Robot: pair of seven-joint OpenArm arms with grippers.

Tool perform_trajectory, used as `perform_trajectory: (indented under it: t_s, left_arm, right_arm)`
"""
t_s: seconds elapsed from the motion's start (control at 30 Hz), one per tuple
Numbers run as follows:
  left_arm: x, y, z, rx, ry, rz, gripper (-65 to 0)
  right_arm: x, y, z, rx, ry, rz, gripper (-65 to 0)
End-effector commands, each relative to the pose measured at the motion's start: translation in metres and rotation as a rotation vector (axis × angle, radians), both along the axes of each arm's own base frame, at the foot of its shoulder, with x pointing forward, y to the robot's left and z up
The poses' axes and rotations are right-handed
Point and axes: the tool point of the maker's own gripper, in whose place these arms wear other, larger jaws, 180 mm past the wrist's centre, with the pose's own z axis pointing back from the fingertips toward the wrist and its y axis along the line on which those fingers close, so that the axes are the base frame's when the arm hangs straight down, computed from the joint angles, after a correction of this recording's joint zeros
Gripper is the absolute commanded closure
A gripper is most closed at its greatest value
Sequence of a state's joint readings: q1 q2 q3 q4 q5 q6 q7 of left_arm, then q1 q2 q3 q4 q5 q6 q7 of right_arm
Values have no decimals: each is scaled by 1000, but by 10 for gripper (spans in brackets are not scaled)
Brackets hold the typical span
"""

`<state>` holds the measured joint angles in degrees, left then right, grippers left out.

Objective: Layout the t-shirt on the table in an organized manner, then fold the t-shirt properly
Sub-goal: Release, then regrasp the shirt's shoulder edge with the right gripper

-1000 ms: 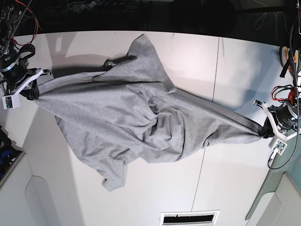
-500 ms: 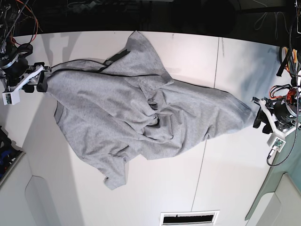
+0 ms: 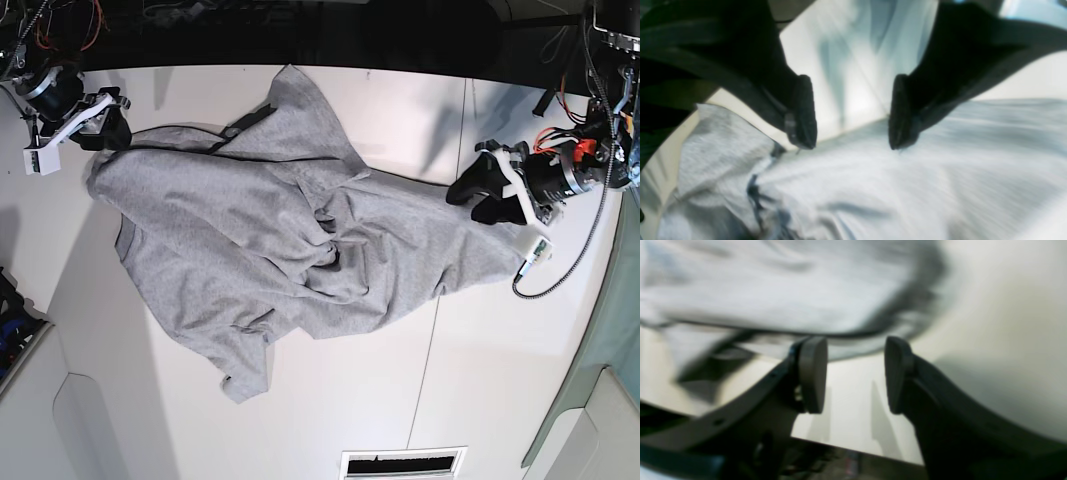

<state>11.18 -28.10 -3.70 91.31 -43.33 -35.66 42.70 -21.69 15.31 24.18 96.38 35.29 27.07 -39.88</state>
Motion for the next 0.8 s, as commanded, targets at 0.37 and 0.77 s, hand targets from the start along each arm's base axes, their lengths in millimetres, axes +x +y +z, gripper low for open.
perform_trajectory:
  t_s: [0.37, 0.77]
  left_arm:
    - [24, 32, -8, 142, -83, 164, -381]
    - [53, 45, -33, 82, -48, 275, -381]
  right_arm:
    - [-17, 142, -12, 198, 9, 249, -349]
    - [-9, 197, -24, 151, 6, 236, -347]
